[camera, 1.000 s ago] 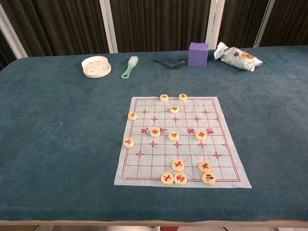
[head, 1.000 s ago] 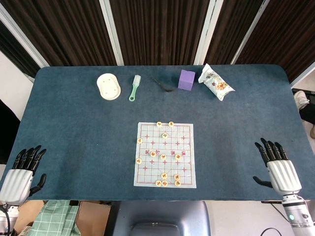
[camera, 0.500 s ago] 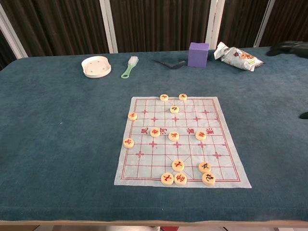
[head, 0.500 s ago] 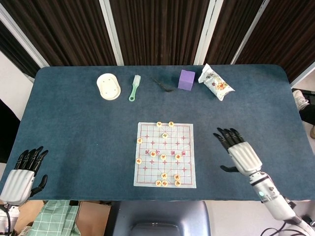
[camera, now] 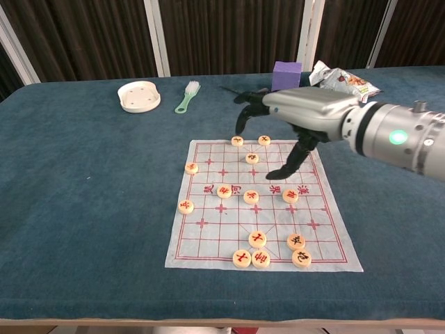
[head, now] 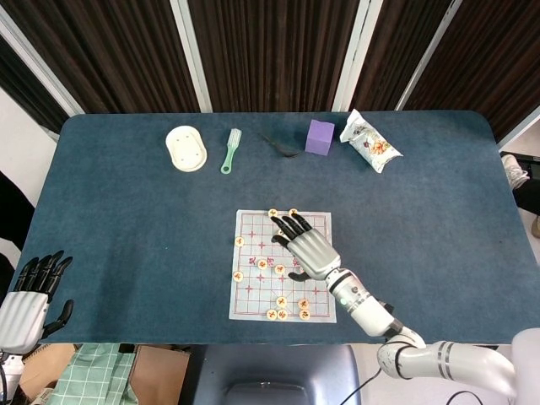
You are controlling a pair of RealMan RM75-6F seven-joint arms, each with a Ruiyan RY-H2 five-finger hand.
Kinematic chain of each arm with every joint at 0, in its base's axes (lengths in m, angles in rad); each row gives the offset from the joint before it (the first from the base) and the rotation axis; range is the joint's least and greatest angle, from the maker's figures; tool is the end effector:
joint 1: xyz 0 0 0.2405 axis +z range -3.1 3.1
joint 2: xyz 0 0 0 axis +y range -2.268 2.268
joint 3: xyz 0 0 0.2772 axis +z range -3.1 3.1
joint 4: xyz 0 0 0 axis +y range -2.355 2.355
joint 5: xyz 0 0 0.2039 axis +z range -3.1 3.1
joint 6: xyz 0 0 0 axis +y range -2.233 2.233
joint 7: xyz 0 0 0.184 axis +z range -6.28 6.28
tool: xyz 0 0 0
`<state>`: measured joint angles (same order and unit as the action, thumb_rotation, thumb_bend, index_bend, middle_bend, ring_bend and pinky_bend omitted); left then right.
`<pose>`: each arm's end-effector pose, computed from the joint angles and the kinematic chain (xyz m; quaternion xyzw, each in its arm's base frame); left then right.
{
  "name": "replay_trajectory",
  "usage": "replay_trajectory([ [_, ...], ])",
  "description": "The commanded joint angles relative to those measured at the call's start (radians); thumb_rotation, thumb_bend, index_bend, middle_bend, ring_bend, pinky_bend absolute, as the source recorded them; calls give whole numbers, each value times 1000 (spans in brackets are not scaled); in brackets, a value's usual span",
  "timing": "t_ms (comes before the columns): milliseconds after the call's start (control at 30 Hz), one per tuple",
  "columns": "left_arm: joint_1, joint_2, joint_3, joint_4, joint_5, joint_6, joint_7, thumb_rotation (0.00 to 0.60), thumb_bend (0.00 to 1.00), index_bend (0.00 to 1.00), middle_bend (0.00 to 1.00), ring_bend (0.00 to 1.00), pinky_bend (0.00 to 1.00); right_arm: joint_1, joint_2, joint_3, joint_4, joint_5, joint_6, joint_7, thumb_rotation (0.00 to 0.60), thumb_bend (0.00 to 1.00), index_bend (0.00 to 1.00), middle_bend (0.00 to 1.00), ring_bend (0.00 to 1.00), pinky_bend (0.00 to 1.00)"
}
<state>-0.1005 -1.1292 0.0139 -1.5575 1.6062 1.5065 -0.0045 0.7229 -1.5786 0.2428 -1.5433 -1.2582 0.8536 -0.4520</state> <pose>-0.3208 0.2138 0.1600 -0.6428 -0.3601 -0.3866 0.5547 -0.1087 -0.3704 -0.0444 0.7969 -0.3091 0.3766 0.3572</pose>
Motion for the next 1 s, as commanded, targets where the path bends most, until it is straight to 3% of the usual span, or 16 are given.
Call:
replay_trajectory([
  [33, 1, 2, 1, -1, 0, 0, -2, 600, 451, 0, 0, 0, 12, 43, -63, 5, 57, 50, -24, -48, 600, 352, 451, 0, 0, 0],
  [500, 0, 5, 7, -3, 8, -5, -7, 600, 452, 0, 0, 0, 12, 118, -210, -21, 244, 135, -40, -61, 600, 403, 524, 10, 0, 0],
  [1000, 1, 8, 13, 0, 18, -4, -16, 600, 452, 0, 0, 0, 12, 160, -276, -24, 324, 173, -41, -51, 600, 415, 550, 25, 0, 0],
])
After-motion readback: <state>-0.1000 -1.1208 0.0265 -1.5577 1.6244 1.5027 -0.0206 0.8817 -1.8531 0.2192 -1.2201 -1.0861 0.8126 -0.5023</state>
